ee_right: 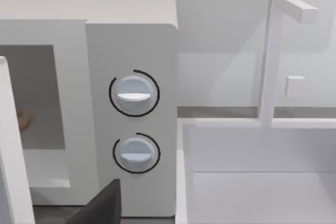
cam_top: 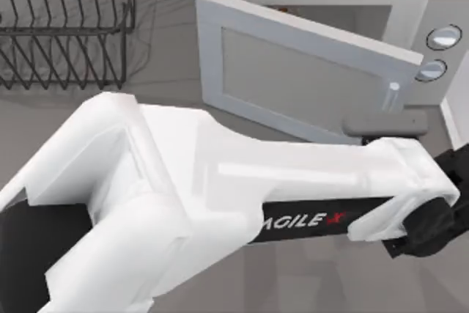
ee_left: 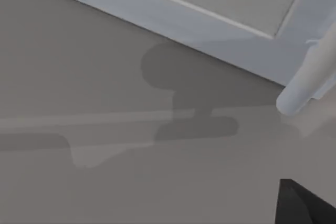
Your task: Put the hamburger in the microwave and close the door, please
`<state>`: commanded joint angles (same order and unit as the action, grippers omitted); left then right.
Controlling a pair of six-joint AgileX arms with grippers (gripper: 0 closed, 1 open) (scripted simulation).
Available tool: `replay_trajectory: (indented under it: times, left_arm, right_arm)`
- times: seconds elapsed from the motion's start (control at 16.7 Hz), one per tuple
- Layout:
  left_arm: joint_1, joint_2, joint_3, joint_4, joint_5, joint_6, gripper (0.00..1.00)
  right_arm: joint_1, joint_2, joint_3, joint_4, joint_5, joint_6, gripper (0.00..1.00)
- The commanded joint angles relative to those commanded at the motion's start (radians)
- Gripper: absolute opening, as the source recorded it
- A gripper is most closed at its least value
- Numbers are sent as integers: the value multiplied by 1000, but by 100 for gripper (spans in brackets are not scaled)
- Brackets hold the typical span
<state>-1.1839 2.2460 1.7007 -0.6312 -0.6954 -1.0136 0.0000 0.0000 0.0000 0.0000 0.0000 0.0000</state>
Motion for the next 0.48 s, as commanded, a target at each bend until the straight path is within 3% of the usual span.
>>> replay_trajectory:
  times: [0.48]
  left_arm:
    - [157,138,194,60,67,180,0]
  right_arm:
    - [0,0,0,0,0,0,100]
